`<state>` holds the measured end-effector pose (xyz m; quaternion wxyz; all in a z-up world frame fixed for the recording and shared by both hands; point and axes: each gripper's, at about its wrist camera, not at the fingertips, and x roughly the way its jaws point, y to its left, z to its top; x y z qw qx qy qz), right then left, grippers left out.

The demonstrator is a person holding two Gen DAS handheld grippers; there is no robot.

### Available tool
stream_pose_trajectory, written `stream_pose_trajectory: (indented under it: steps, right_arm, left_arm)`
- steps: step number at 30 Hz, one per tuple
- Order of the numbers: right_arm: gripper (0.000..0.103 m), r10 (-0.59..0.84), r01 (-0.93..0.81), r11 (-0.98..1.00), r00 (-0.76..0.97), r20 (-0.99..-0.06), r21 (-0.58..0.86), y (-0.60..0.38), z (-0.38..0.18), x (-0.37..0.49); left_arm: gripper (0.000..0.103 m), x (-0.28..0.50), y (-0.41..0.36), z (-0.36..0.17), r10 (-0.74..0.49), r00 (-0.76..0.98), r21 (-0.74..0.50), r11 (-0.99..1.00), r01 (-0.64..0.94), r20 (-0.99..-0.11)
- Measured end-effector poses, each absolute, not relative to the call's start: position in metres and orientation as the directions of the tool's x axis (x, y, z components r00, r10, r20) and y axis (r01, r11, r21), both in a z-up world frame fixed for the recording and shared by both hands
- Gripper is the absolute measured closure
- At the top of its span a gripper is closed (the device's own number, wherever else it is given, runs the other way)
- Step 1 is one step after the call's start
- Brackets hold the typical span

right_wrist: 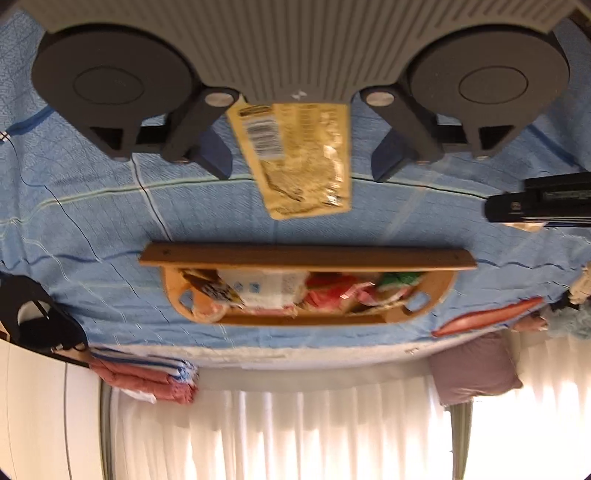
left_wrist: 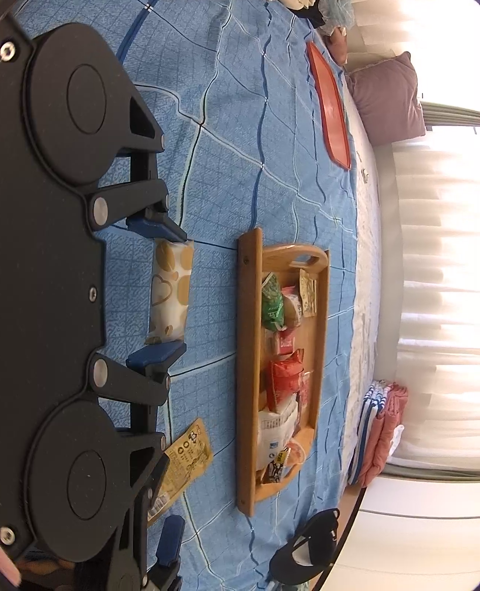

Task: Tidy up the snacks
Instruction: 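Carry the wafer roll and gold sachet over the wooden tray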

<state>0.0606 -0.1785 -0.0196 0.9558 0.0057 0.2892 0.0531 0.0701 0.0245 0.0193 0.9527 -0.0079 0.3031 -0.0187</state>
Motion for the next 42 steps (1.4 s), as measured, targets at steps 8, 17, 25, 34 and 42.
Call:
stream_pose_trajectory:
  steps: [8, 17, 25, 34, 42]
  right_arm:
    - [0.039, 0.175, -0.200, 0.979, 0.758, -0.628, 0.031, -0.186, -0.021, 0.075]
    - [0.048, 0.211, -0.173, 0.977, 0.786, -0.580, 0.121, -0.196, -0.005, 0.067]
    - [0.048, 0.209, -0.176, 0.978, 0.816, -0.539, 0.114, -0.197, 0.012, 0.067]
    - [0.048, 0.208, -0.171, 0.978, 0.831, -0.516, 0.119, -0.203, 0.028, 0.081]
    - [0.048, 0.205, -0.158, 0.978, 0.844, -0.496, 0.135, -0.214, 0.050, 0.112]
  left_arm:
    - [0.049, 0.070, 0.022, 0.017, -0.044, 0.812, -0.027, 0.999, 0.035, -0.582]
    - [0.049, 0.069, 0.022, 0.023, -0.046, 0.821, -0.024, 0.999, 0.039, -0.569]
    - [0.049, 0.073, 0.019, 0.030, -0.056, 0.827, -0.022, 0.998, 0.053, -0.559]
    - [0.049, 0.096, 0.017, 0.050, -0.088, 0.836, -0.038, 0.996, 0.080, -0.541]
    - [0.049, 0.138, 0.019, 0.079, -0.101, 0.842, -0.057, 0.995, 0.084, -0.530]
